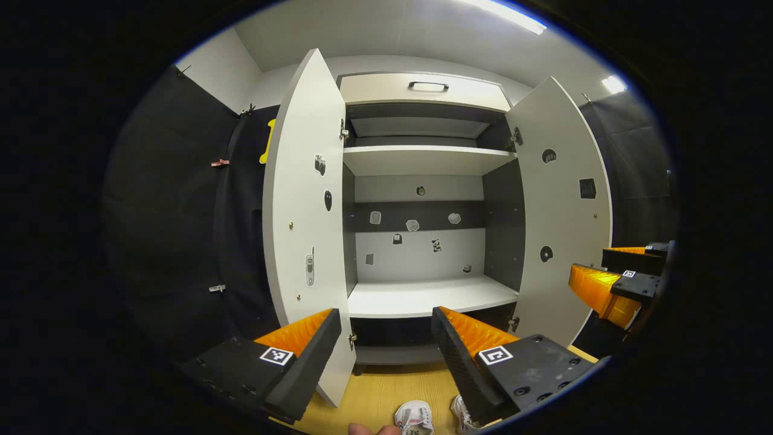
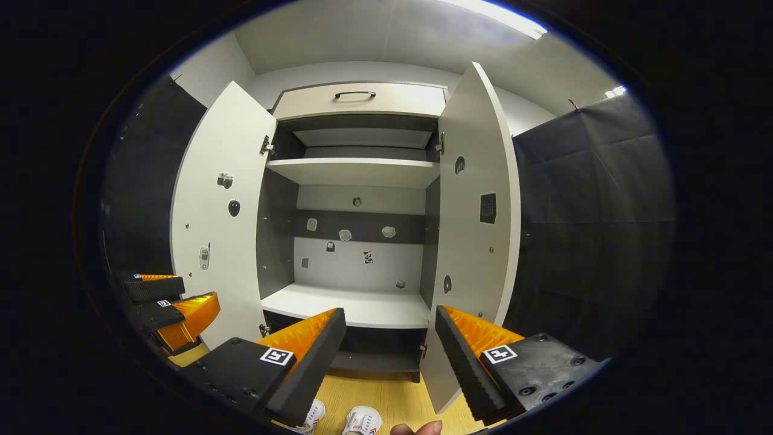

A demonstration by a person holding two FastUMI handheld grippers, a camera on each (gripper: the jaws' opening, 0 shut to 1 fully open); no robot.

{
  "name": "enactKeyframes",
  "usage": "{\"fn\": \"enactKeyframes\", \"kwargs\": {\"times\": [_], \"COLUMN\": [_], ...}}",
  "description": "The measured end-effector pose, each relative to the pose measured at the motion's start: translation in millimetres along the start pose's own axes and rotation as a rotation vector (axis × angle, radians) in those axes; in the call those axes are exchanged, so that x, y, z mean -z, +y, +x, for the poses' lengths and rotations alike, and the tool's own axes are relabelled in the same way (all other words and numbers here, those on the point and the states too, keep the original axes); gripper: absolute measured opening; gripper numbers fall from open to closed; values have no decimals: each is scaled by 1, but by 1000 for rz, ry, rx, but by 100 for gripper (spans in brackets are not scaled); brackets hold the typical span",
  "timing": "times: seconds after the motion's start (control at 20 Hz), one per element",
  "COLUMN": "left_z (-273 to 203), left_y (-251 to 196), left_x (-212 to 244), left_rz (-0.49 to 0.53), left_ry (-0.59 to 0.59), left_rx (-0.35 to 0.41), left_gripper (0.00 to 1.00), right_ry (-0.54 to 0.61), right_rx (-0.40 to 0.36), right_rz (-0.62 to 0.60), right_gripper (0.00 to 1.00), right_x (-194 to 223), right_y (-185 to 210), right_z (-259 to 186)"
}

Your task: Grab one shoe with the right hand and put it into the shoe cabinet, grab the other shoe with the left hand and put it into the shoe cabinet; then close the right door with the right hand and the left door with the left hand.

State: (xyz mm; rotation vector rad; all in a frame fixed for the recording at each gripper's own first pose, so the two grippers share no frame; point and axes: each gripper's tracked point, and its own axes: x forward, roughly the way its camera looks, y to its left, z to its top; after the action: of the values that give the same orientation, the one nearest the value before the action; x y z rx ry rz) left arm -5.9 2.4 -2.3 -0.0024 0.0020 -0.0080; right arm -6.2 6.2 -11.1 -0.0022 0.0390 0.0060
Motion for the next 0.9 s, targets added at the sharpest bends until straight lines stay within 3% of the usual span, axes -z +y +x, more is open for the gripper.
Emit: {"fn": "enactKeyframes", "kwargs": {"times": [0.35, 0.65, 0.9], "left_z": [-13, -24, -28], "left_y": [22, 44, 57], "left_x": [5, 28, 38], "left_rz": [-6, 11, 20], "left_ry": [-14, 33, 57], "left_rx": [-22, -49, -65], "left_gripper": [95, 95, 95], "right_ry": [187, 444, 638], "right_rx": [-54, -142, -170], "right_rz": [27, 23, -5], "right_gripper": [98, 98, 99], "right_x": [76, 191, 296], "right_y": [29, 65, 77], "right_z": [-13, -40, -65]}}
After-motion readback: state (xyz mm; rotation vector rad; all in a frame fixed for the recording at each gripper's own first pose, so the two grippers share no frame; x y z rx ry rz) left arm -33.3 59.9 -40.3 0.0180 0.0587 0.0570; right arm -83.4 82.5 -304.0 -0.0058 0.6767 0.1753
